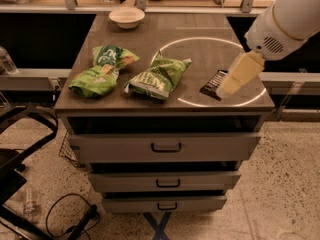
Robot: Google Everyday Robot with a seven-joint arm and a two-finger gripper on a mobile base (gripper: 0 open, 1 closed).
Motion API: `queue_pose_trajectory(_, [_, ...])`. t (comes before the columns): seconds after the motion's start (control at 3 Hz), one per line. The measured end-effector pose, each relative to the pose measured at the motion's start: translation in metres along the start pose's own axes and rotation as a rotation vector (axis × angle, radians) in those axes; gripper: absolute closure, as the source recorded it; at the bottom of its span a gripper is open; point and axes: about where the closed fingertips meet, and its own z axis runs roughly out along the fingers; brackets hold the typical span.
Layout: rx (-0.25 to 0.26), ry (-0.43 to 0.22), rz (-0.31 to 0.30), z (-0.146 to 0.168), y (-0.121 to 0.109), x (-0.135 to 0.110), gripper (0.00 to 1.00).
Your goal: Move green jalapeno chip bag near paper bowl
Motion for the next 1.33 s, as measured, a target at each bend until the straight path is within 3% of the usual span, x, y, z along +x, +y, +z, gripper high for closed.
queue_pose_trajectory(0.67, [0.077,-0.296,0.032,0.053,-0.036,-0.081,0.0])
queue_pose_trajectory(1.0, [0.027,-0.402,0.086,0.071,-0.046,-0.102,0.0])
queue_pose_trajectory(1.33, [0.027,-0.402,0.086,0.071,-0.046,-0.102,0.0])
